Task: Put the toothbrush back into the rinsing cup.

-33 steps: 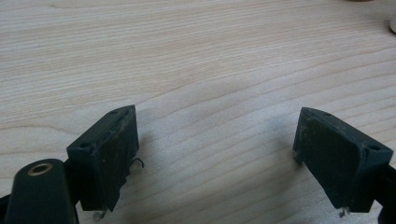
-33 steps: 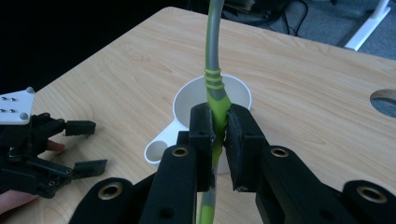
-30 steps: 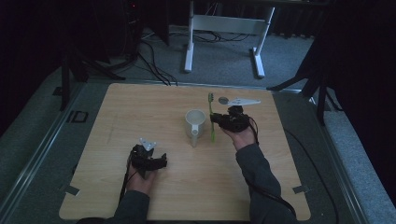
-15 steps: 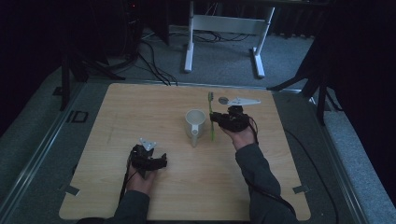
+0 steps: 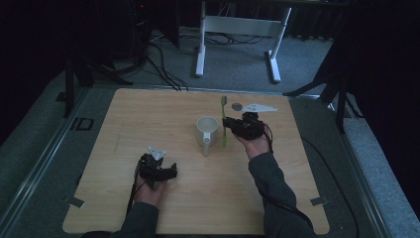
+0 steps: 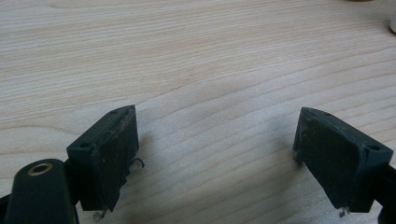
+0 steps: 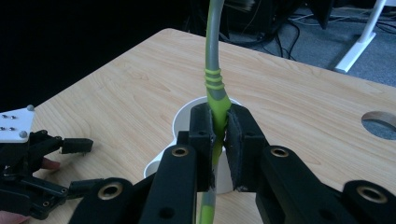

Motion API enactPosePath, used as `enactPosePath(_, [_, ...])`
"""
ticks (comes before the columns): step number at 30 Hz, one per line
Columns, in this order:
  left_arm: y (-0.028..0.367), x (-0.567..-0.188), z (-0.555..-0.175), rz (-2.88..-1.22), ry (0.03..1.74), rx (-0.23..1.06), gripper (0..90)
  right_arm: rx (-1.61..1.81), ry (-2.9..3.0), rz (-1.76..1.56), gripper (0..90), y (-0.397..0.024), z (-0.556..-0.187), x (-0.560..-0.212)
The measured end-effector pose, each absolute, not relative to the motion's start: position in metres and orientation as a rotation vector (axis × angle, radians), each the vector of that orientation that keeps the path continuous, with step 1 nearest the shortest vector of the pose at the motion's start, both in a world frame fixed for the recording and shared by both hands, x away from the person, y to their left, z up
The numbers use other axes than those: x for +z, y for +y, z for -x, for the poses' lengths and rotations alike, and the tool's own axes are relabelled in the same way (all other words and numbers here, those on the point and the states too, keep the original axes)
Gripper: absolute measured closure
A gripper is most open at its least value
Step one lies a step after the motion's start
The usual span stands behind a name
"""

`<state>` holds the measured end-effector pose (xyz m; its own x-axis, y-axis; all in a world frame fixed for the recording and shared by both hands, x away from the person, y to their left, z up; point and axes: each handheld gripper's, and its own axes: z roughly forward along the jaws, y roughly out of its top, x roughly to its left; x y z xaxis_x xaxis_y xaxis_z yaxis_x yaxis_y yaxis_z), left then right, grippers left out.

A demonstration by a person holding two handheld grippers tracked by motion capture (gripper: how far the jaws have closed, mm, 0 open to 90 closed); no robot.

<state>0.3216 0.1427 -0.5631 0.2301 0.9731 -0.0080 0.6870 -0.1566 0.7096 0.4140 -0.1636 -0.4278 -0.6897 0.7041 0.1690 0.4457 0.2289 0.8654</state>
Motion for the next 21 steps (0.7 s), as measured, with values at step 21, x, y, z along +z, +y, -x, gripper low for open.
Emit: enactPosePath(21, [0.1427,-0.5630,-0.3216,-1.916,1.521,0.624,14.6,1.477,2.210,-1.051,81.0,-0.1592,-0.4119,-0.4246])
